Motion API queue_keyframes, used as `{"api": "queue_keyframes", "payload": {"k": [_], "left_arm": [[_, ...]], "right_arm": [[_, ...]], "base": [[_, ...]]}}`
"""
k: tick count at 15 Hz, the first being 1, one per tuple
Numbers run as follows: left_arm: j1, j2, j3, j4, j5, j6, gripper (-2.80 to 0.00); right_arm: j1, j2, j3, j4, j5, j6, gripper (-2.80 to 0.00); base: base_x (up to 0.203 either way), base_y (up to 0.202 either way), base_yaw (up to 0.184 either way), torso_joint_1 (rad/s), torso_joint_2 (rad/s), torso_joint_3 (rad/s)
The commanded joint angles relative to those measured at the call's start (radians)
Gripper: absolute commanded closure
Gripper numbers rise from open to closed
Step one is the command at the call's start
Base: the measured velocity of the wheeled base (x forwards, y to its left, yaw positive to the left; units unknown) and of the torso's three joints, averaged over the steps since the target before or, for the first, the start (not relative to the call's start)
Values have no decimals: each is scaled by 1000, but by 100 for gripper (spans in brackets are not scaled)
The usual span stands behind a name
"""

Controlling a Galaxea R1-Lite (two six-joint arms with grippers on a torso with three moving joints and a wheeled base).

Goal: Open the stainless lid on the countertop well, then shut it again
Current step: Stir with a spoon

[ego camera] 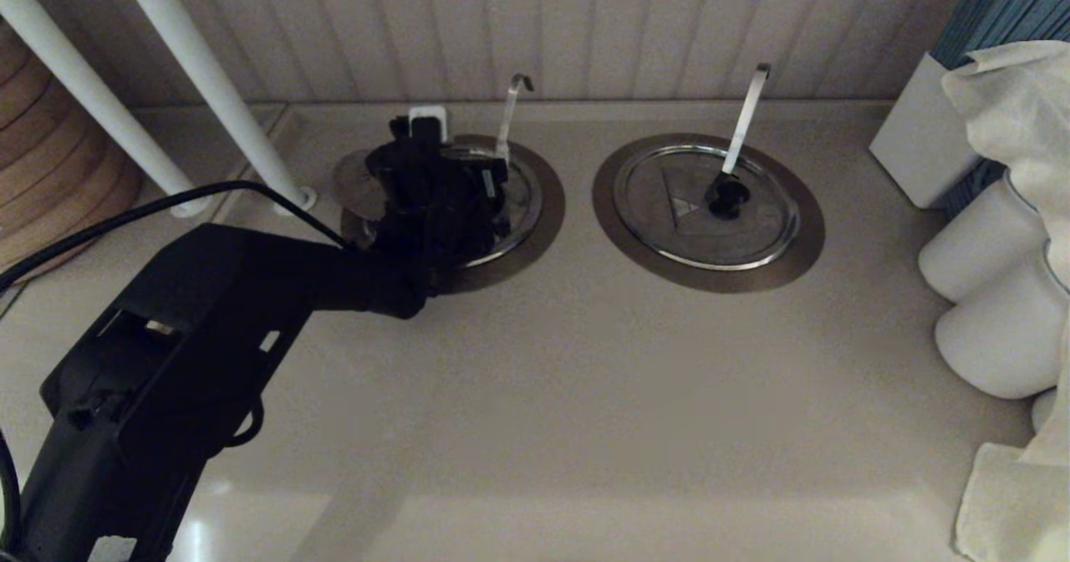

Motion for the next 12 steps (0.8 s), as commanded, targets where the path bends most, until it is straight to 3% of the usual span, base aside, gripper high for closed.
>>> {"api": "queue_keyframes", "payload": {"k": [1, 5, 12], "left_arm": [[-19, 17, -27, 10, -2, 3, -280], [-47, 94, -144, 46, -16, 77, -280], [-33, 130, -164, 108, -44, 74, -280]], "right_arm": [[0, 0, 0, 0, 0, 0, 0], [0, 0, 0, 0, 0, 0, 0], [0, 0, 0, 0, 0, 0, 0]], "base": [[0, 0, 0, 0, 0, 0], [0, 0, 0, 0, 0, 0], [0, 0, 0, 0, 0, 0]]}}
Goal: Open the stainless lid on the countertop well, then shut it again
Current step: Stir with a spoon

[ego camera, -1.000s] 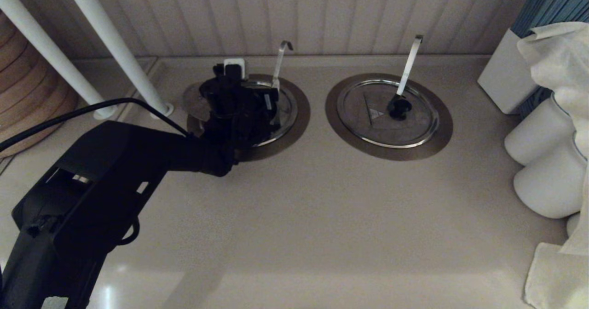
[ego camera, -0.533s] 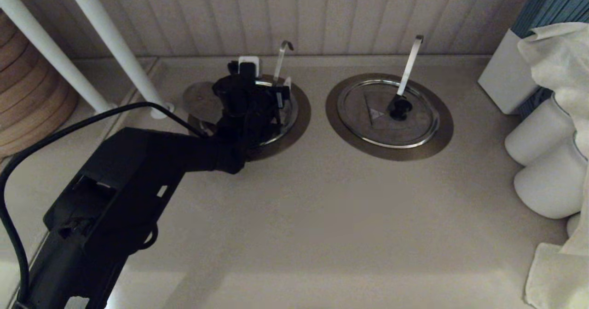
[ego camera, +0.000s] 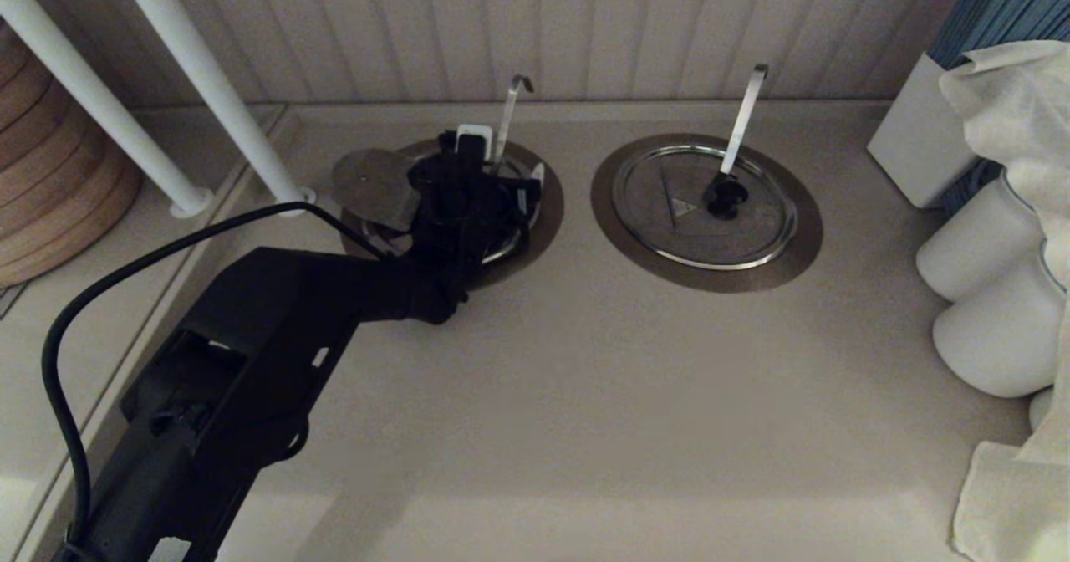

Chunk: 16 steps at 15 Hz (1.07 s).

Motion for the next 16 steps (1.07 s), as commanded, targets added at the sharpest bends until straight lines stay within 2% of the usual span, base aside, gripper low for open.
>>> {"api": "queue_keyframes", "payload": {"k": [1, 8, 9, 16], "left_arm": [[5, 14, -4, 9, 2, 2, -280], [26, -1, -4, 11, -2, 0, -280], [26, -2, -4, 11, -3, 0, 0], [24, -21, -3, 6, -6, -3, 0]], "right_arm": [[0, 0, 0, 0, 0, 0, 0], [0, 0, 0, 0, 0, 0, 0], [0, 0, 0, 0, 0, 0, 0], [0, 0, 0, 0, 0, 0, 0]], "base": [[0, 0, 0, 0, 0, 0], [0, 0, 0, 0, 0, 0], [0, 0, 0, 0, 0, 0], [0, 0, 0, 0, 0, 0]]}}
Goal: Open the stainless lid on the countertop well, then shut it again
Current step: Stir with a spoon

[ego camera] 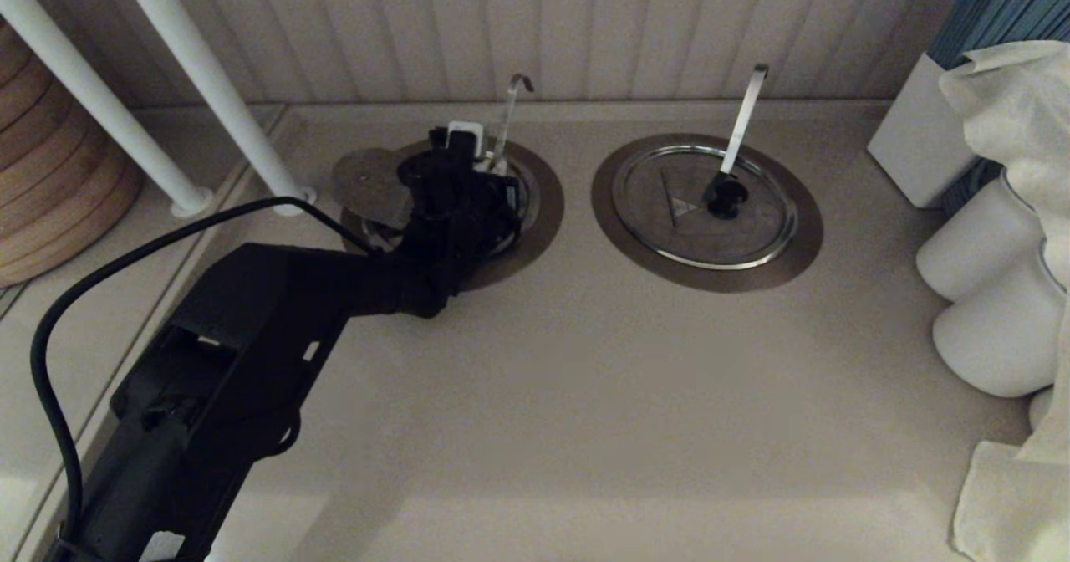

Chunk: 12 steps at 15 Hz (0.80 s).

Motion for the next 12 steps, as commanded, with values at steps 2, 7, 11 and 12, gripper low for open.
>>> {"api": "queue_keyframes", "payload": {"k": [2, 7, 11, 12], "left_arm": [[0, -25, 1, -9, 0, -9, 0], [-4, -74, 4, -9, 5, -48, 0], [-14, -84, 4, -12, 18, -50, 0], [-13, -90, 10, -11, 22, -50, 0]], "right_arm": [[0, -1, 0, 0, 0, 1, 0], [0, 0, 0, 0, 0, 1, 0], [0, -2, 0, 0, 0, 1, 0], [0, -2, 0, 0, 0, 1, 0]], "base": [[0, 0, 0, 0, 0, 0], [0, 0, 0, 0, 0, 0], [0, 0, 0, 0, 0, 0], [0, 0, 0, 0, 0, 0]]}}
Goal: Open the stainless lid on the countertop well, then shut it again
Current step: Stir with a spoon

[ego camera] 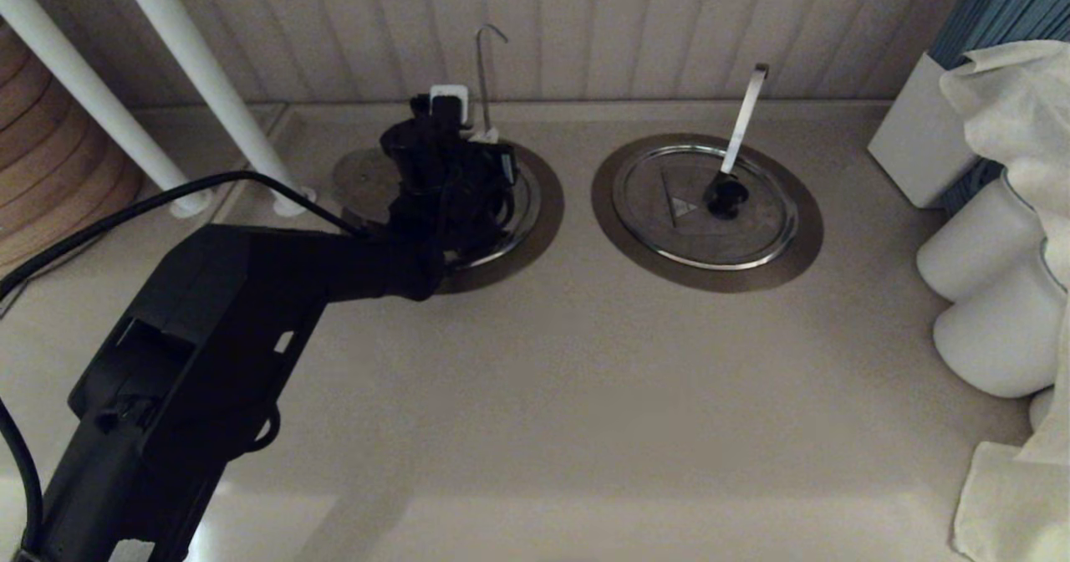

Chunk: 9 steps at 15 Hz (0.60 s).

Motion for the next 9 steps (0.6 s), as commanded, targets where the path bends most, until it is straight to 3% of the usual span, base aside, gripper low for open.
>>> {"api": "queue_keyframes", "payload": {"k": [1, 5, 9], "left_arm": [[1, -15, 4, -4, 2, 0, 0], [2, -82, 166, -5, 11, 1, 0], [10, -149, 250, -14, 13, 5, 0]], "right_arm": [[0, -2, 0, 0, 0, 0, 0], [0, -2, 0, 0, 0, 0, 0], [0, -1, 0, 0, 0, 0, 0]], "base": [[0, 0, 0, 0, 0, 0], [0, 0, 0, 0, 0, 0], [0, 0, 0, 0, 0, 0]]}}
